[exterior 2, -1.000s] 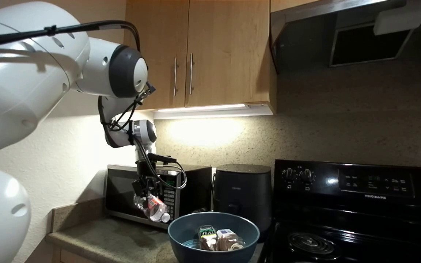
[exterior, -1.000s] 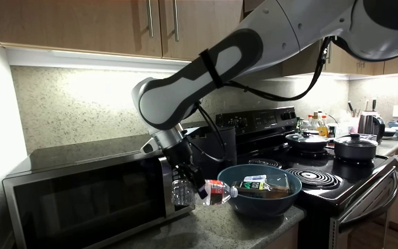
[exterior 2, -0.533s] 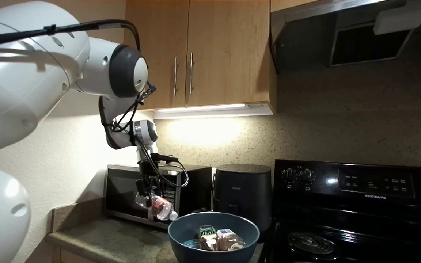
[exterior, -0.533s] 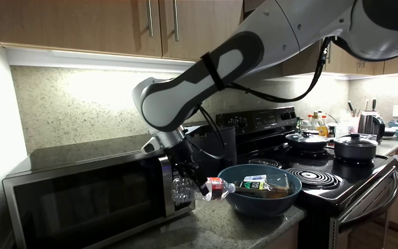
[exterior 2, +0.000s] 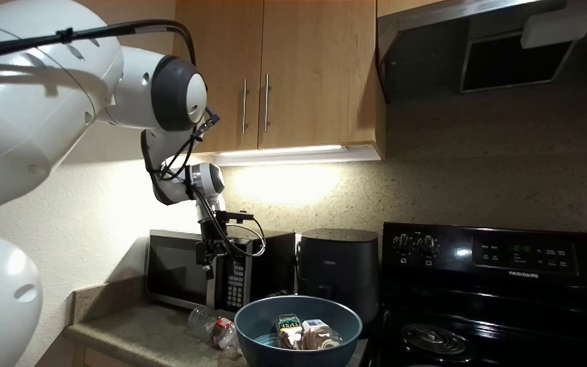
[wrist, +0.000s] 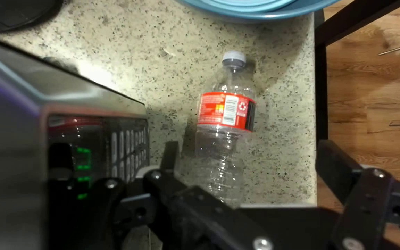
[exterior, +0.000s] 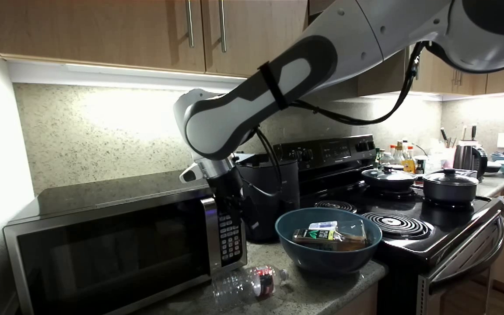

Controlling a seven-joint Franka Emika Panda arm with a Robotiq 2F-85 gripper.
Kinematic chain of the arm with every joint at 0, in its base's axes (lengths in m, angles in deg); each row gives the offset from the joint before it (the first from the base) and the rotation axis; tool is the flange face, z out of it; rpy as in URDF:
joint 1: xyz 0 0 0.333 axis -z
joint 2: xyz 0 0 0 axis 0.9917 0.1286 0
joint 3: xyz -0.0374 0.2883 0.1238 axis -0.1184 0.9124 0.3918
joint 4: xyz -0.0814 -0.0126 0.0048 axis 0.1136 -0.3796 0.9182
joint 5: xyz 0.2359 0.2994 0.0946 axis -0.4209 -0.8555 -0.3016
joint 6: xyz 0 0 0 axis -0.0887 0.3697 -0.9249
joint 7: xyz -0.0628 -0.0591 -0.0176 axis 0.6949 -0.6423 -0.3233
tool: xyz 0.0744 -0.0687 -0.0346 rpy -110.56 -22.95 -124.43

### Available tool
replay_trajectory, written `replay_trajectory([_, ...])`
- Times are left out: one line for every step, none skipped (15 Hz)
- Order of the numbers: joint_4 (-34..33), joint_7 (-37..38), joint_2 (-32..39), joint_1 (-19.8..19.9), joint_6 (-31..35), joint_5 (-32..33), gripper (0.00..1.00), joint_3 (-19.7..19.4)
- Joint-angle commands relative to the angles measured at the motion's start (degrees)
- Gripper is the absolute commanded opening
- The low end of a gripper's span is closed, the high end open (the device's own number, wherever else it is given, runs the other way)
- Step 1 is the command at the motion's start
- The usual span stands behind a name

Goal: Remove the bottles from the bowl

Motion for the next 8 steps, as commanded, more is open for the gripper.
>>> replay_trajectory([3.4,0.6,-3.4,0.9,2.9,-0.8,1.00,-0.4])
replay_trajectory([3.4,2.5,-4.0,0.8,2.0,-1.2,1.00,-0.7])
replay_trajectory([3.7,5.1,-4.8,0.6,1.7,-1.1,1.00,-1.1])
replay_trajectory([4.6,8.9,-6.0,0.4,1.8,-0.8,1.00,-1.6])
replay_trajectory([5.8,11.2,-7.5,0.6,1.6,-0.9,1.00,-1.8])
replay_trajectory([6.9,13.8,-8.9,0.8,1.6,-0.9,1.00,-2.0])
replay_trajectory([8.5,16.3,-10.8,1.2,1.8,-1.2,1.00,-2.1])
replay_trajectory([9.6,18.9,-12.3,1.5,1.7,-1.2,1.00,-2.4])
